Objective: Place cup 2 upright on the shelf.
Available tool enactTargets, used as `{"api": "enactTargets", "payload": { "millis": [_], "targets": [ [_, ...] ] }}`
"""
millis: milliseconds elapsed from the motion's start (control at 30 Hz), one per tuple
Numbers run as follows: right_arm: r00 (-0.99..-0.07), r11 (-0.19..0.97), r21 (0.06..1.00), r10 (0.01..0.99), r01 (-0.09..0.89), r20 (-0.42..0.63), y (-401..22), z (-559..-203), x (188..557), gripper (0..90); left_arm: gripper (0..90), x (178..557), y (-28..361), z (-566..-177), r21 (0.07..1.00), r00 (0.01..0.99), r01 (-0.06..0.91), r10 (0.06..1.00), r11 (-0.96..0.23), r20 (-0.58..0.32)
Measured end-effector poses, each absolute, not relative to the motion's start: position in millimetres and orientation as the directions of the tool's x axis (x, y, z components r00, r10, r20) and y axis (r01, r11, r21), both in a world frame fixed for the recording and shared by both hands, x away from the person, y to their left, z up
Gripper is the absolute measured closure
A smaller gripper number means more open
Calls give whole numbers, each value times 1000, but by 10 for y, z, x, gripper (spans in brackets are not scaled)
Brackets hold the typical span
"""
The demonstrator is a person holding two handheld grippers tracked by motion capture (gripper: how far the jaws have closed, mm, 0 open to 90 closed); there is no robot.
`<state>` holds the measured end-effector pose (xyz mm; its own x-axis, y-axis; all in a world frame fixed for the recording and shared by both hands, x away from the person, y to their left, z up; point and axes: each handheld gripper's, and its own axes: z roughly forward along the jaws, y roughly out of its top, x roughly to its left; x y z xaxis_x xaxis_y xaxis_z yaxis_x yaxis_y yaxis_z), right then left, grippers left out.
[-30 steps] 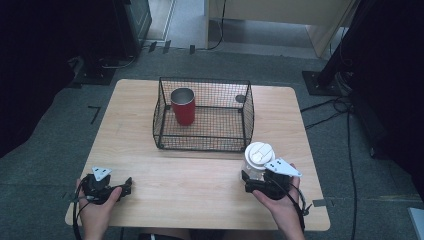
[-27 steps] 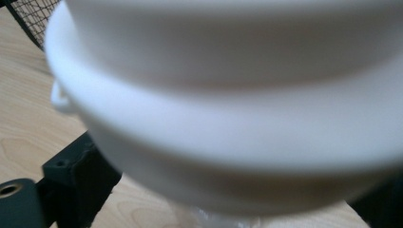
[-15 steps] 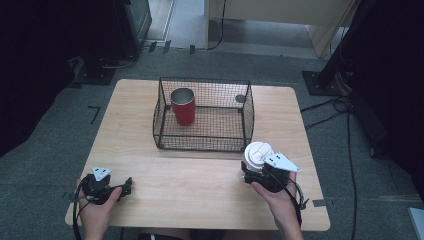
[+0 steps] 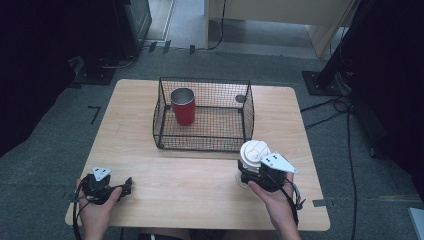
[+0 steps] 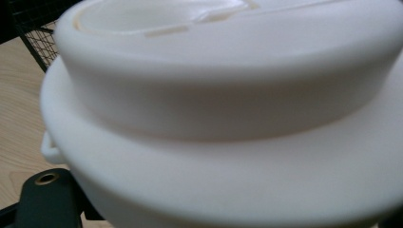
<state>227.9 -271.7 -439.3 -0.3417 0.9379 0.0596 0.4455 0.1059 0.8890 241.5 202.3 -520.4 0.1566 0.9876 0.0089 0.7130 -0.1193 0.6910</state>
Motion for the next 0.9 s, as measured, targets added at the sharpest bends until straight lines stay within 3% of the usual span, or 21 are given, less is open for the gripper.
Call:
{"api": "enactTargets", "payload": {
  "millis": [433,700,900],
  "targets": [
    [-366,80,937,929,340,53,-2558,-4145,2314,164,1,2414,2023,-5205,691,157,713,988,-119,9],
    [-376,63,972,926,227,28,-2439,-4049,2377,163,1,2415,2022,-5205,692,156,712,988,-118,9],
    [-382,50,996,924,74,-18,-2368,-4004,2431,162,1,2414,2021,-5205,692,155,713,988,-117,7]
  ]
}}
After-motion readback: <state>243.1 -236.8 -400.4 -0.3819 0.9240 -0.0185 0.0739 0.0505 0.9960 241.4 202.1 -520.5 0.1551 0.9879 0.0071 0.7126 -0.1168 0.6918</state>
